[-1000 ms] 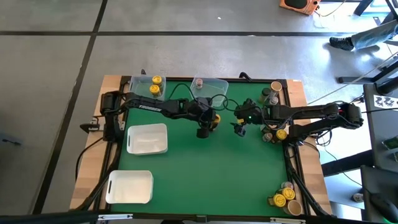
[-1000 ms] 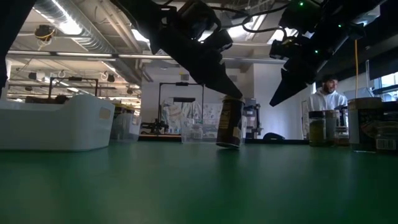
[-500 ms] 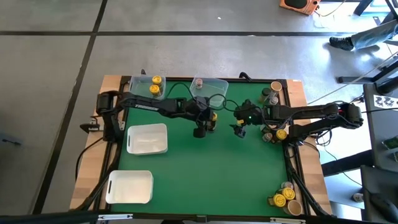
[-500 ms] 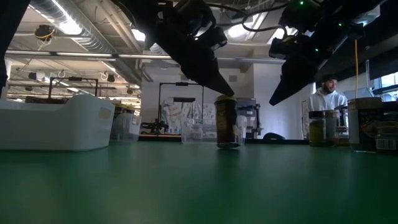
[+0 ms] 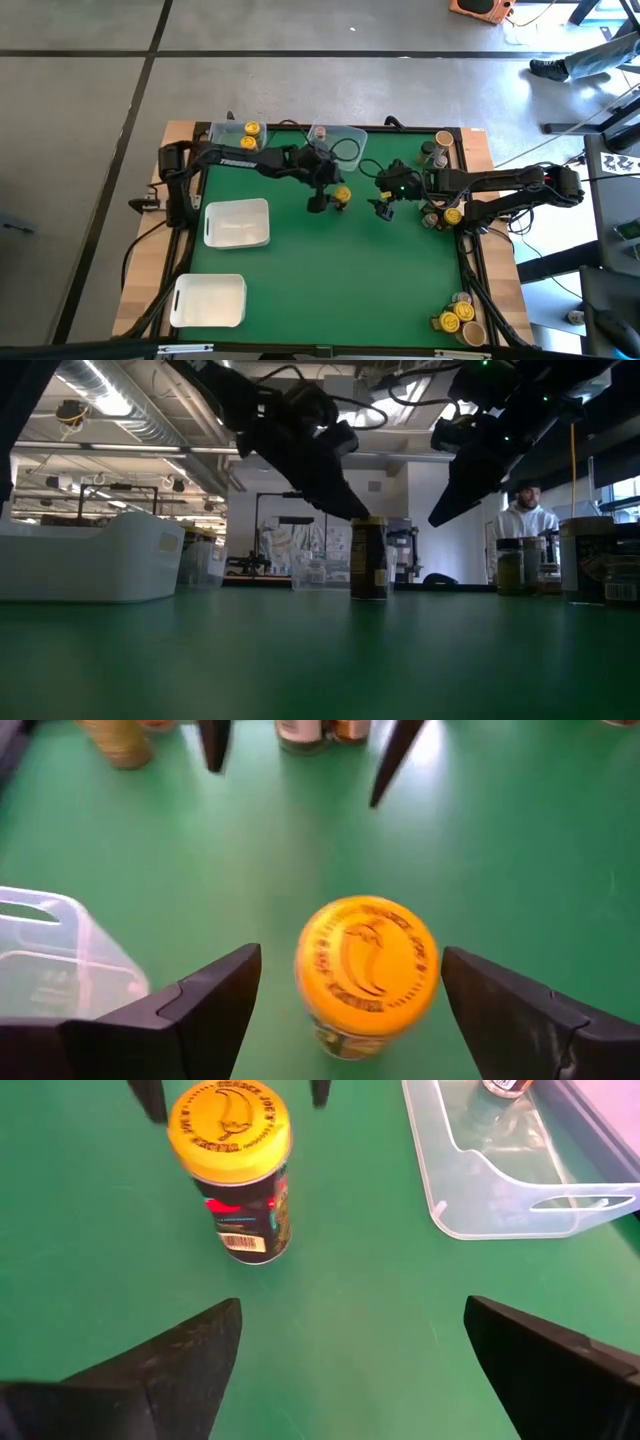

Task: Sort spices by type
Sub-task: Put the yellow seasoning bottle into the left transparent bin

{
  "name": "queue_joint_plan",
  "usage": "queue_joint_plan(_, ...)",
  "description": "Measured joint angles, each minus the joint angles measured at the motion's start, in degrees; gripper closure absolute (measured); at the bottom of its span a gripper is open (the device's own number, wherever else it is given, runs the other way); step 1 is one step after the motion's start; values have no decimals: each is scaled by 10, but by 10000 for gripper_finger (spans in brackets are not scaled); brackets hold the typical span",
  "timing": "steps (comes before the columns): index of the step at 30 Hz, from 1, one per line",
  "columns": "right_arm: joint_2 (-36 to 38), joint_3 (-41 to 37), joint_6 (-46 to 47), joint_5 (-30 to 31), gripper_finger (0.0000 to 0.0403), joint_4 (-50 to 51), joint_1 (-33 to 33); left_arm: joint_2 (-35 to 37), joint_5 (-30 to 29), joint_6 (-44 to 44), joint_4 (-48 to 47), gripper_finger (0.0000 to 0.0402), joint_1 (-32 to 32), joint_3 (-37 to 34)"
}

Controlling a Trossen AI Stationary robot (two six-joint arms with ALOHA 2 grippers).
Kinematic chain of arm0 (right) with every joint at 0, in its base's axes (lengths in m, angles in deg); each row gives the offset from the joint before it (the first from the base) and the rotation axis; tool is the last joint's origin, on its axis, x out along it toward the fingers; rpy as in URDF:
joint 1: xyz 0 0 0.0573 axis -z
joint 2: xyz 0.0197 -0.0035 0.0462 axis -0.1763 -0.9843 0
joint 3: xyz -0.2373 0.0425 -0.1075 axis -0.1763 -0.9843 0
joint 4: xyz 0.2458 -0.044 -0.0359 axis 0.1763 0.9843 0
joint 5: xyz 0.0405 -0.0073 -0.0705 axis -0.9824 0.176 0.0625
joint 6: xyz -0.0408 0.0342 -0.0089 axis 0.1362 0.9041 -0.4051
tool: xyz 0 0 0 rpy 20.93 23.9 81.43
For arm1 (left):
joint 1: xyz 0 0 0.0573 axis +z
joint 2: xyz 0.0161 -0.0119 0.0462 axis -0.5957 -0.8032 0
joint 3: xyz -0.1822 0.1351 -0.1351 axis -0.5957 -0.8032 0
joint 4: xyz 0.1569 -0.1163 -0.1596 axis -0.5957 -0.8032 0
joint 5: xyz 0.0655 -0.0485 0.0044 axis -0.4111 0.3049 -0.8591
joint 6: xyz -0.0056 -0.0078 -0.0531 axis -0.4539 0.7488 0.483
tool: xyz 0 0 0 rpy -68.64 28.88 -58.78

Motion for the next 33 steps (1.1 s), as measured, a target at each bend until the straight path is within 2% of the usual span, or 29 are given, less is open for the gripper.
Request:
queue_joint_plan(3,0,0,0,0,22,0,0,-16,26,-2,20,93,-5,0)
queue_joint_plan(12,0,0,-5,10,22,-1,0,-50,26,-3,63,98,-9,0)
queue_joint_plan(15,0,0,-7,11,22,-1,0,-50,26,-5,63,126,-11,0)
queue_joint_plan(18,0,0,-18,11,22,-1,0,-46,24,-15,62,172,-11,0)
queue_joint_plan(22,0,0,-37,12,22,-4,0,-42,17,-12,60,181,-6,0)
queue_joint_plan(26,0,0,-47,31,22,-2,0,-31,-35,-7,55,181,-3,1)
queue_joint_plan(33,0,0,-50,44,22,-3,0,32,-139,-7,-19,181,7,1)
